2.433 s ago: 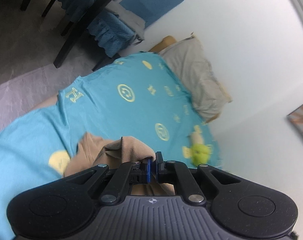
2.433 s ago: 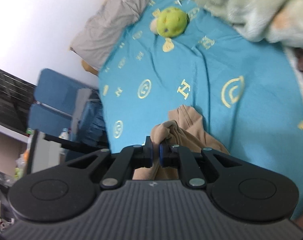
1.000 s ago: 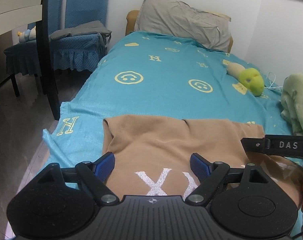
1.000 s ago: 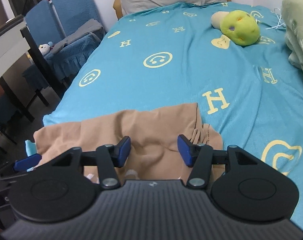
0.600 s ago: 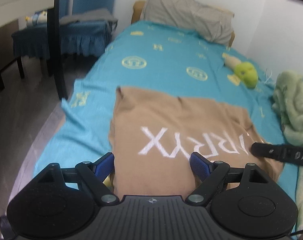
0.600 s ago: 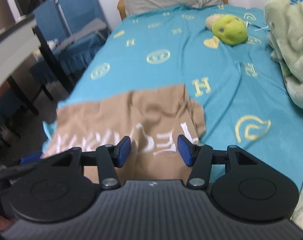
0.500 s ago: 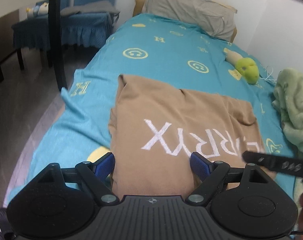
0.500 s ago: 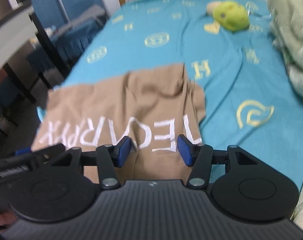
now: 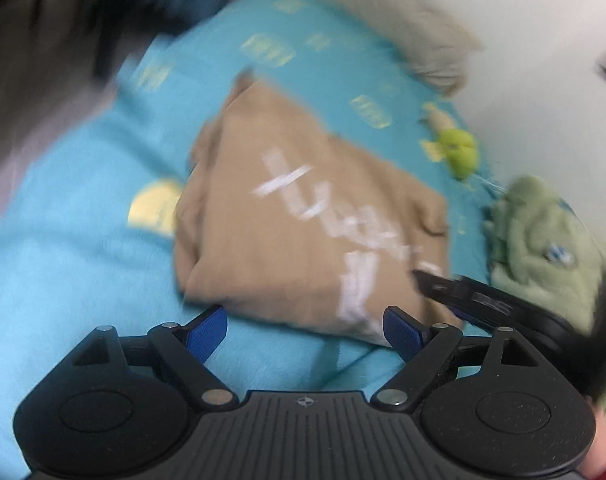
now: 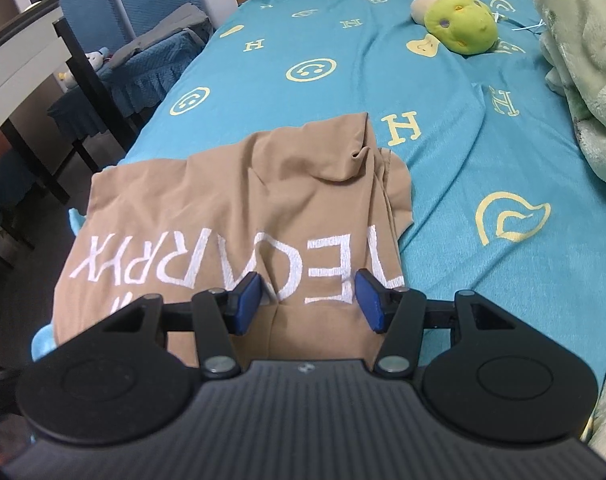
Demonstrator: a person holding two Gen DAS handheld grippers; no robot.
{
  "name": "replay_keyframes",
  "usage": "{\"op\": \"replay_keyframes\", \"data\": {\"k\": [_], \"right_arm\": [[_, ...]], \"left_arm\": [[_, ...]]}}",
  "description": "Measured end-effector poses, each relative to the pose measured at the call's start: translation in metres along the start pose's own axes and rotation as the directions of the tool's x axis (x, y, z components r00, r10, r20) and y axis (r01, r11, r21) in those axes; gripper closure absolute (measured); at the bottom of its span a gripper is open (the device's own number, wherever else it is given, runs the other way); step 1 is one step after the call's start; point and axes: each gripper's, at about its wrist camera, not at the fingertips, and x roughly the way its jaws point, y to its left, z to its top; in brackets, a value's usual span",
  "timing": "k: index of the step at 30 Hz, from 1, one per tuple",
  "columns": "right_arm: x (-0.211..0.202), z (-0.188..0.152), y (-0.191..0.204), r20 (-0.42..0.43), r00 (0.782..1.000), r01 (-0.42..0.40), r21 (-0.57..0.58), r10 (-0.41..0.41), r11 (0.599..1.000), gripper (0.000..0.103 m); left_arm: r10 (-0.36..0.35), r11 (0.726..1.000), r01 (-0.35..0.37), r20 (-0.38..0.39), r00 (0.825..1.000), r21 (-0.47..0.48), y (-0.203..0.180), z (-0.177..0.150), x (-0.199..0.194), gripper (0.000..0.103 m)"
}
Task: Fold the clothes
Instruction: 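Lay the tan shirt flat on the sheet and open both grippers, then grasp the folded shirt edges with both grippers and lift it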
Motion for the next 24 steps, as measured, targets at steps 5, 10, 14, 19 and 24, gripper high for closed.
{"op": "replay_keyframes", "data": {"k": [5, 10, 14, 19, 24], "right_arm": [[0.001, 0.0, 0.0, -0.001, 1.0, 0.003, 0.003, -0.003, 1.0, 0.048], [0.002, 0.001, 0.0, -0.003, 1.0, 0.005, 0.01, -0.005, 1.0, 0.048], [0.001, 0.001, 0.0, -0.001, 1.0, 0.006, 0.016, -0.006, 1.0, 0.048], [0.001, 0.001, -0.002, -0.002, 1.0, 0.002, 0.035, -0.002, 0.999, 0.048], [0.002, 0.002, -0.001, -0.003, 1.0, 0.006, 0.034, -0.006, 0.999, 0.048]], "left_arm": [[-0.115, 0.969, 0.118, 0.025, 0.993, -0.217, 0.029, 0.011, 0.012, 0.014], [-0.174, 0.906, 0.211, 0.133, 0.976, -0.366, 0.05, 0.018, 0.015, 0.016], [-0.249, 0.887, 0.312, 0.217, 0.944, -0.34, 0.048, 0.021, 0.004, 0.017], [-0.266, 0.882, 0.336, 0.239, 0.934, -0.33, 0.044, 0.017, 0.003, 0.022], [-0.197, 0.888, 0.244, 0.155, 0.968, -0.391, 0.052, 0.017, 0.026, 0.041]]}}
